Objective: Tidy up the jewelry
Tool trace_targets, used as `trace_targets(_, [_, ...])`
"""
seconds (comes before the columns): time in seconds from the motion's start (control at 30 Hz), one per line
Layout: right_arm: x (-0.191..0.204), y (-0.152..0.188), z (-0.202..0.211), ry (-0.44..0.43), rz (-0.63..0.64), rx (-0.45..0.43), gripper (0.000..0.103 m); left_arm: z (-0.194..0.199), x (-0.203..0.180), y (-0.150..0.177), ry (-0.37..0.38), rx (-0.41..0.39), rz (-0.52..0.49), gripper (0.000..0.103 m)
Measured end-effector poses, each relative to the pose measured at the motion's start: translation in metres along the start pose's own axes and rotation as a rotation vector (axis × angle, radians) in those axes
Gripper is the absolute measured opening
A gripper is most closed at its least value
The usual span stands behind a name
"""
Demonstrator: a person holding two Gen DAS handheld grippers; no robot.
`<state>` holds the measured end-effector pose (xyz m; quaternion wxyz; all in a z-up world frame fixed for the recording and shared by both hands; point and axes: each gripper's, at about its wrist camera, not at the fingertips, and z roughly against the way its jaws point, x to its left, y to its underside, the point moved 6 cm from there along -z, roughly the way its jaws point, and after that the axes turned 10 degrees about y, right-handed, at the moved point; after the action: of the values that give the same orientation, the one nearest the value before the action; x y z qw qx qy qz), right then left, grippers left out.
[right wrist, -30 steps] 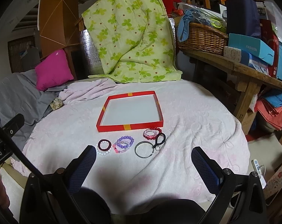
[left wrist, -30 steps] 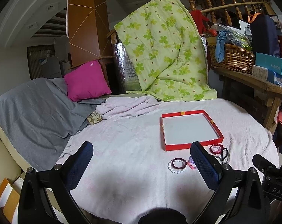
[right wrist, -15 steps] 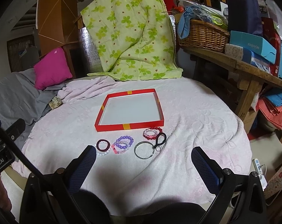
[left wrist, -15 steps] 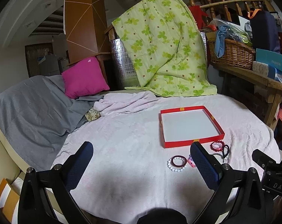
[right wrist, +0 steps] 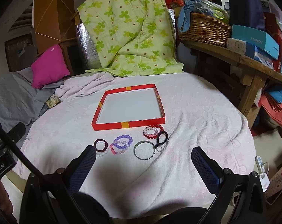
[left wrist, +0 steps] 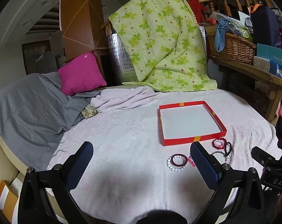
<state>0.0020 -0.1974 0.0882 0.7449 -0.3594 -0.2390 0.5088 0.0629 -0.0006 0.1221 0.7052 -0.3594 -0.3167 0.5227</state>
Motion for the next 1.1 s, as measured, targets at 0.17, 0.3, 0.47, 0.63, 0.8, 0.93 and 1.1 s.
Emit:
trace_targets(0.17, [0.003, -0.004, -0.009, -0.002, -0.002, 0.012, 0.103, -0.007, 0.003, 0.001, 0.003, 0.008, 0.004, 0.103])
trace_targets(0.3, [0.006, -0.006, -0.017, 0.0, 0.002, 0.014, 0.103, -0.014, 0.006, 0.004, 0.007, 0.024, 0.007, 0.103])
trace_targets(0.47, [0.01, -0.006, -0.032, 0.004, 0.006, 0.028, 0.103, -0.024, 0.01, 0.006, 0.011, 0.048, 0.013, 0.103])
trace_targets(0.63, [0.013, -0.004, -0.048, 0.001, 0.005, 0.058, 0.103, -0.037, 0.013, 0.008, 0.01, 0.072, 0.019, 0.103])
trace_targets(0.8, [0.016, -0.003, -0.062, 0.004, 0.012, 0.072, 0.103, -0.047, 0.017, 0.008, 0.009, 0.088, 0.025, 0.103])
trace_targets(0.93, [0.015, -0.002, -0.074, 0.002, 0.013, 0.089, 0.103, -0.06, 0.017, 0.011, 0.019, 0.115, 0.024, 0.103])
trace_targets(1.1, [-0.005, 0.01, -0.099, -0.036, -0.011, 0.13, 0.103, -0.091, 0.018, 0.03, 0.116, 0.235, 0.054, 0.103])
